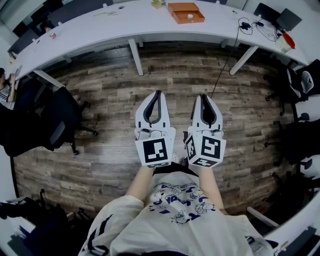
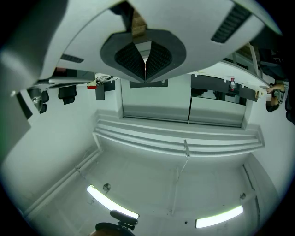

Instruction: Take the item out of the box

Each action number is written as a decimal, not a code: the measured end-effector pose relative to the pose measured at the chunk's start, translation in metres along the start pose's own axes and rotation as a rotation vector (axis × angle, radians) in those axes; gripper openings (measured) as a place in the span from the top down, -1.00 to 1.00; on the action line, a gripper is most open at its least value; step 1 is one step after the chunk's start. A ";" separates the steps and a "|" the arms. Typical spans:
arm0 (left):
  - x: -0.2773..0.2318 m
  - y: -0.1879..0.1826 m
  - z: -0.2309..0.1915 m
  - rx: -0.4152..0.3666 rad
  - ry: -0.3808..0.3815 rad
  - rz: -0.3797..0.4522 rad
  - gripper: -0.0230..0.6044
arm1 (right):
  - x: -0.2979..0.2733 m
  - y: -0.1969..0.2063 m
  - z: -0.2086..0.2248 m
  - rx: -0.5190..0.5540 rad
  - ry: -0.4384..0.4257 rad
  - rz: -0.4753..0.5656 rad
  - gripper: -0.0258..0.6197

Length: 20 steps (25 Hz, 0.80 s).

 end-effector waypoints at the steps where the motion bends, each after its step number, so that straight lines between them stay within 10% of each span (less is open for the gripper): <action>1: -0.005 0.000 0.004 0.006 -0.005 0.003 0.87 | -0.005 -0.001 0.005 0.004 -0.006 0.001 0.75; 20: -0.111 0.017 0.018 0.005 -0.019 -0.043 0.87 | -0.101 0.005 0.055 -0.017 -0.049 -0.056 0.76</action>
Point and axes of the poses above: the fingertips, and each gripper's own axes: x backward along the fingers, z to its right, y out of its underside, the point moved 6 cm from there along x, backward along the fingers, and after that the axes turned 3 degrees about -z, right-handed, at the moved point
